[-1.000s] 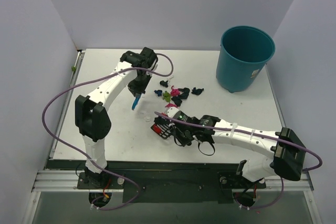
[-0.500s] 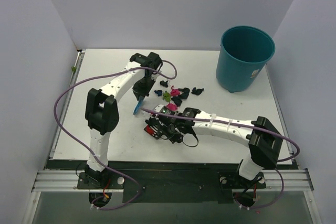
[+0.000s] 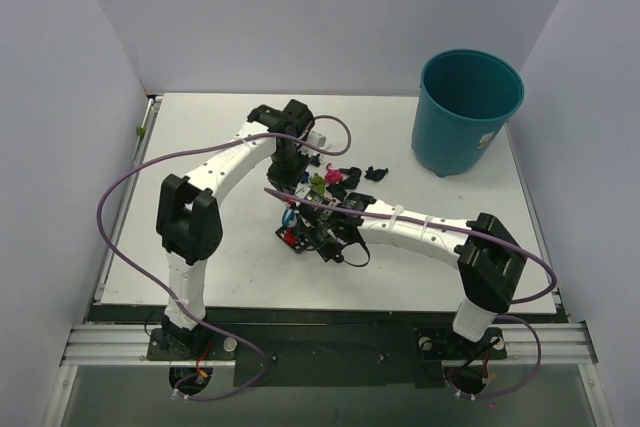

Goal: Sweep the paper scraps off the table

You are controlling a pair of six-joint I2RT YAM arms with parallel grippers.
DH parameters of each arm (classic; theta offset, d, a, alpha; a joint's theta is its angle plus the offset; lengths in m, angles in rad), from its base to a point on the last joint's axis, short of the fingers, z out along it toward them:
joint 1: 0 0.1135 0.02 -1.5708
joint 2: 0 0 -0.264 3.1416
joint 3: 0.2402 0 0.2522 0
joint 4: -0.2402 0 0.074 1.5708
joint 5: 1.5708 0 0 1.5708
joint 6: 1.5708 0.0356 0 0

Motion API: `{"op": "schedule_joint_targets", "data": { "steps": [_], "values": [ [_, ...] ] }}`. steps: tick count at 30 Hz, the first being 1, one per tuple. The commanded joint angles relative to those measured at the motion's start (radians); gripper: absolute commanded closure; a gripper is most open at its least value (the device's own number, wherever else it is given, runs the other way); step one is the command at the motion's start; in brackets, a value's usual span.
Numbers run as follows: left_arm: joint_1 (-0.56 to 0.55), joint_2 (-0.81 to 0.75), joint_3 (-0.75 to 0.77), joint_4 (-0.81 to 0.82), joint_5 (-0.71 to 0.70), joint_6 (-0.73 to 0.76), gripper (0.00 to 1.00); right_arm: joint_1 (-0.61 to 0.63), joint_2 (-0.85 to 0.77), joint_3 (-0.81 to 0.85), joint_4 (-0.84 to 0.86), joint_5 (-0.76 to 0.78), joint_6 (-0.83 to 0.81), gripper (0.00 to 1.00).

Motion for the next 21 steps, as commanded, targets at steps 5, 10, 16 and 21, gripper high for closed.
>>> {"op": "schedule_joint_targets", "data": {
  "steps": [5,10,16,21],
  "values": [
    [-0.043,-0.120,-0.001,0.052,0.084,-0.014,1.00,0.003,-0.035,-0.025,0.032,0.079,0.000,1.00],
    [-0.034,-0.157,0.025,0.023,-0.057,-0.056,1.00,0.014,-0.112,-0.100,0.085,0.151,0.004,1.00],
    [-0.008,-0.256,-0.038,0.090,-0.076,-0.079,1.00,0.015,-0.233,-0.200,0.184,0.235,0.029,1.00],
    [-0.005,-0.348,-0.131,0.197,-0.097,-0.129,1.00,0.004,-0.346,-0.294,0.302,0.284,0.060,1.00]
  ]
}}
